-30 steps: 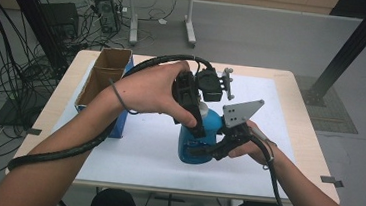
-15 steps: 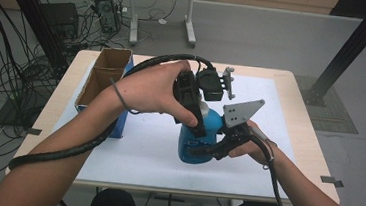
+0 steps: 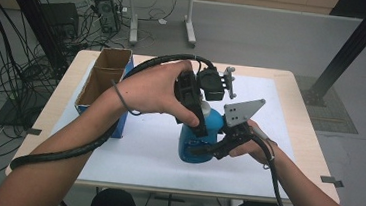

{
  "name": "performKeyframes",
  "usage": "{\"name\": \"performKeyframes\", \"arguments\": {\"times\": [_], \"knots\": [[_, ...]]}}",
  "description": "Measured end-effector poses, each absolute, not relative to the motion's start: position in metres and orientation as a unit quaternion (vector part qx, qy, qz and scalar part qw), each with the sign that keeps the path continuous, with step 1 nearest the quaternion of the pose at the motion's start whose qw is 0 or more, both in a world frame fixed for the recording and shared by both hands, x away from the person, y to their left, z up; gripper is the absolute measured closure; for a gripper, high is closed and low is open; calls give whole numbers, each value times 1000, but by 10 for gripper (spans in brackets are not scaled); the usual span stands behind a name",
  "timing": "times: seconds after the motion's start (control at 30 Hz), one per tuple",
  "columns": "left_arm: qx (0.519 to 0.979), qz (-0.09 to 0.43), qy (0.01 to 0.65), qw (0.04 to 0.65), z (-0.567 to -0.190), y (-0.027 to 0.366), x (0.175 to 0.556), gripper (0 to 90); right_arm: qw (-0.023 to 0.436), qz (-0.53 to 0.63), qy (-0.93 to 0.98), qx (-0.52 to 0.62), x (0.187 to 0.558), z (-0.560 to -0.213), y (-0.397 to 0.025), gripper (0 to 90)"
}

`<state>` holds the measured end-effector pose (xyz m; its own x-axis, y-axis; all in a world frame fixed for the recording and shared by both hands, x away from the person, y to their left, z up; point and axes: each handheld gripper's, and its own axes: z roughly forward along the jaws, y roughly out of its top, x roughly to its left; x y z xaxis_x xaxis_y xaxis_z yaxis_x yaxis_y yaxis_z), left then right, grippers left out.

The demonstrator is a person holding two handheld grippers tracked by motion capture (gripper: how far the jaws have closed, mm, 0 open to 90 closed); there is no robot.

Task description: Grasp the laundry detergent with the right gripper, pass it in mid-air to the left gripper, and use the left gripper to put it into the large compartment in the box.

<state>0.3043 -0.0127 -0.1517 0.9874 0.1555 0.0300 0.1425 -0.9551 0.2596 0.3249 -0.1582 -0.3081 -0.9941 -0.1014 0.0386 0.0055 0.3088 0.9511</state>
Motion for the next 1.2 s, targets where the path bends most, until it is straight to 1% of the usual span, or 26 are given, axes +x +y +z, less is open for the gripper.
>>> {"name": "performKeyframes", "arguments": {"times": [0.53,0.73,0.83,0.93,1.07,1.2], "knots": [[989,36,77,123,-148,-15,300,380,51,-600,-798,27,326,-311,-157,407],[988,38,80,124,-145,-13,299,379,59,-597,-800,13,328,-314,-158,303],[988,39,86,122,-145,-12,300,379,61,-597,-800,10,328,-314,-159,230],[988,38,90,121,-146,-10,302,379,61,-599,-798,7,328,-315,-158,177],[987,38,96,123,-146,-9,303,379,52,-604,-795,6,328,-315,-159,113],[986,38,99,127,-144,-8,304,379,33,-608,-793,2,328,-314,-159,37]]}}
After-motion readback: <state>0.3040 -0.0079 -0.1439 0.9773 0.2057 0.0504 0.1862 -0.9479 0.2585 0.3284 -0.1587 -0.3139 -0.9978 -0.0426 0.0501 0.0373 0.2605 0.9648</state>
